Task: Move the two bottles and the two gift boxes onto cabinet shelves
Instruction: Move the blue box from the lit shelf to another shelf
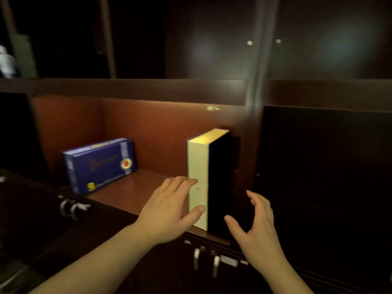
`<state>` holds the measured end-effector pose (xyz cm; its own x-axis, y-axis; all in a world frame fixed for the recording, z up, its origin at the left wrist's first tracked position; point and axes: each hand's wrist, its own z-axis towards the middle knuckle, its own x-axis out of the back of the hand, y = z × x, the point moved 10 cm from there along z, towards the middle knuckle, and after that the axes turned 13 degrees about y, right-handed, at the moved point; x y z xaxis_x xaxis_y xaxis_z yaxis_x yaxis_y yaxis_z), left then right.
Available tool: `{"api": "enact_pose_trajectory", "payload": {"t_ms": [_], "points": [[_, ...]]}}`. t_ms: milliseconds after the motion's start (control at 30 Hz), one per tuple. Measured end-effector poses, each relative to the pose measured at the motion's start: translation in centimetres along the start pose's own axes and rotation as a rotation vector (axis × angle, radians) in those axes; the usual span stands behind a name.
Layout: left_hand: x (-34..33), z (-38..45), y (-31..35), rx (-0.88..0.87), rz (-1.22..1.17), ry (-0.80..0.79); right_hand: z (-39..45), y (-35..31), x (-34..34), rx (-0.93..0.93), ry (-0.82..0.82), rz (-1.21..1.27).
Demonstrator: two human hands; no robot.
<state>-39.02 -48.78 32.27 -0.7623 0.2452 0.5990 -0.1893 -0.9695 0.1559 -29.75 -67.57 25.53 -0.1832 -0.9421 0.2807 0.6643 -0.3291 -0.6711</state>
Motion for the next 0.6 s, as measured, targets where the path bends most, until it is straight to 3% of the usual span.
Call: {"api": "enact_pose_trajectory", "payload": {"t_ms": [333, 600], "points": [[14.8, -2.2, -21.9, 0.319, 0.237, 0.138, 3.2, -11.3, -21.1, 0.061, -0.158, 0.068], [14.8, -0.9, -37.2, 0.441, 0.373, 0.194, 8.4, -11.3, -38.8, 0.074, -0.244, 0.156]]}}
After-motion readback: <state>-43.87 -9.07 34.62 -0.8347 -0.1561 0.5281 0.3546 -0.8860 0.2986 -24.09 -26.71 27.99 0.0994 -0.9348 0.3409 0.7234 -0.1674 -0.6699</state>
